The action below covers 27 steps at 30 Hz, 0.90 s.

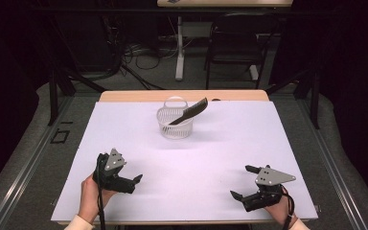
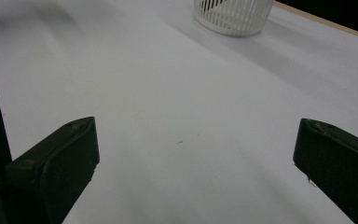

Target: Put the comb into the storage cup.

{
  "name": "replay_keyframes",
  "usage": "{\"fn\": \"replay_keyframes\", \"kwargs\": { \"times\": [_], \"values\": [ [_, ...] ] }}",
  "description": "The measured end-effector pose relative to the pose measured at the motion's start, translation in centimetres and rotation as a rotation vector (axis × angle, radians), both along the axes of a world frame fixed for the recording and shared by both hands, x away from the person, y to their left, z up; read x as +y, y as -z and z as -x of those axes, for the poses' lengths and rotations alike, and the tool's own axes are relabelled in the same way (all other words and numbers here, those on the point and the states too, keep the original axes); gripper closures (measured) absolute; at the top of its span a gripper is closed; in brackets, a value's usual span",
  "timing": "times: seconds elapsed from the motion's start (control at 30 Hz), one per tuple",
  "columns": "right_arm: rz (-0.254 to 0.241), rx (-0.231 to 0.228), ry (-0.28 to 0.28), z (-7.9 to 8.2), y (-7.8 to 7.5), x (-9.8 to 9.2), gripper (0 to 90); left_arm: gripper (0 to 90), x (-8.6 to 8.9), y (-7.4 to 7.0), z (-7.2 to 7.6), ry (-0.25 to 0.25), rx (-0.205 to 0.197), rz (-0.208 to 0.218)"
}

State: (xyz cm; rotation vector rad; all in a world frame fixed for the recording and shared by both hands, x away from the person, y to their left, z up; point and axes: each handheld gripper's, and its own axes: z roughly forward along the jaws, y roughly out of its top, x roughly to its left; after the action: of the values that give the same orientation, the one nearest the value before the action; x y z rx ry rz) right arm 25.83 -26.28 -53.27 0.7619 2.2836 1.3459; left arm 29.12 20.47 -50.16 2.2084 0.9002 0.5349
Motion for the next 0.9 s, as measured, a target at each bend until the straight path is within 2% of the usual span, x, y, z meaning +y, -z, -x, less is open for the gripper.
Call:
{"fn": "replay_keyframes", "kwargs": {
  "times": [0.9],
  "values": [
    [0.004, 0.004, -0.002, 0.0, 0.0, 0.1, 0.0, 0.0, 2.2, 1.9, 3.5, -0.046, -0.005, 0.037]
  ]
}}
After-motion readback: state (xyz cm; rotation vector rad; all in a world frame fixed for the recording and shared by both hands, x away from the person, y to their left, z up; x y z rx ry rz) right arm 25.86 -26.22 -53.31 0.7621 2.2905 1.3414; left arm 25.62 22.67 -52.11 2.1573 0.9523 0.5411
